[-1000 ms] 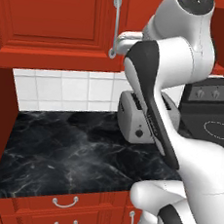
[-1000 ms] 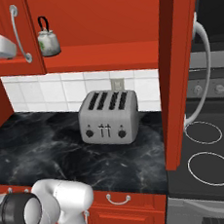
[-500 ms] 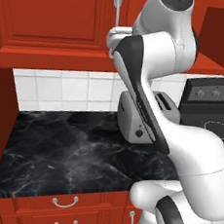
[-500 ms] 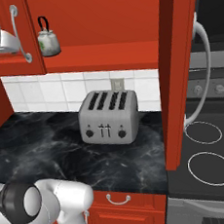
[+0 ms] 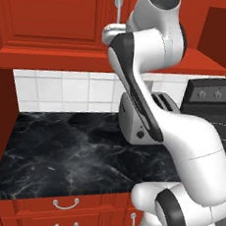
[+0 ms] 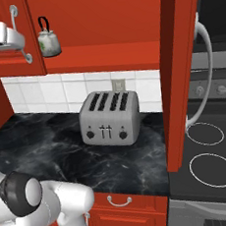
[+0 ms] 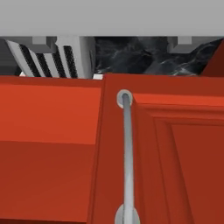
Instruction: Open the cabinet, pick the kettle from the cabinet, and place it in the sink.
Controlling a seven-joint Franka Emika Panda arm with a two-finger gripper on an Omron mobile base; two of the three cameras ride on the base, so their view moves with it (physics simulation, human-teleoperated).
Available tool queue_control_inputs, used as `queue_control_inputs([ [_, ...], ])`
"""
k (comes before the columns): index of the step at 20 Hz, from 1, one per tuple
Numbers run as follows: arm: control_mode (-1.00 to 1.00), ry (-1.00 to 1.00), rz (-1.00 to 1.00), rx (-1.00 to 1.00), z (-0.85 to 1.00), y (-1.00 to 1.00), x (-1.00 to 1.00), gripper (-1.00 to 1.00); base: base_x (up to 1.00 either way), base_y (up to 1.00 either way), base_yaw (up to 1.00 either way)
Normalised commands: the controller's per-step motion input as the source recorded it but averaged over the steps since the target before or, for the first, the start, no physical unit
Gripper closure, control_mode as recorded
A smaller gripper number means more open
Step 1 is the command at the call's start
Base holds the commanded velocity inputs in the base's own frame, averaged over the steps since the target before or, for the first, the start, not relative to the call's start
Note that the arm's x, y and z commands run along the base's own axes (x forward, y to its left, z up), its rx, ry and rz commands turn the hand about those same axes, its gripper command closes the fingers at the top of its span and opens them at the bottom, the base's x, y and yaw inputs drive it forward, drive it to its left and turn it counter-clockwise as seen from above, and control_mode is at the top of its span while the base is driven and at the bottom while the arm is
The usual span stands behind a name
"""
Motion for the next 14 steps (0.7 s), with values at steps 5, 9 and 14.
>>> queue_control_inputs([
  [5, -1.0, 0.0, 0.0, 0.0, 0.0, 0.03, 0.42, -1.0, 0.0, 0.0, 0.0],
  [9, -1.0, 0.0, 0.0, 0.0, 0.0, 0.0, 0.43, -1.0, 0.0, 0.0, 0.0],
  [14, -1.0, 0.0, 0.0, 0.0, 0.0, 0.01, 0.4, -1.0, 0.0, 0.0, 0.0],
])
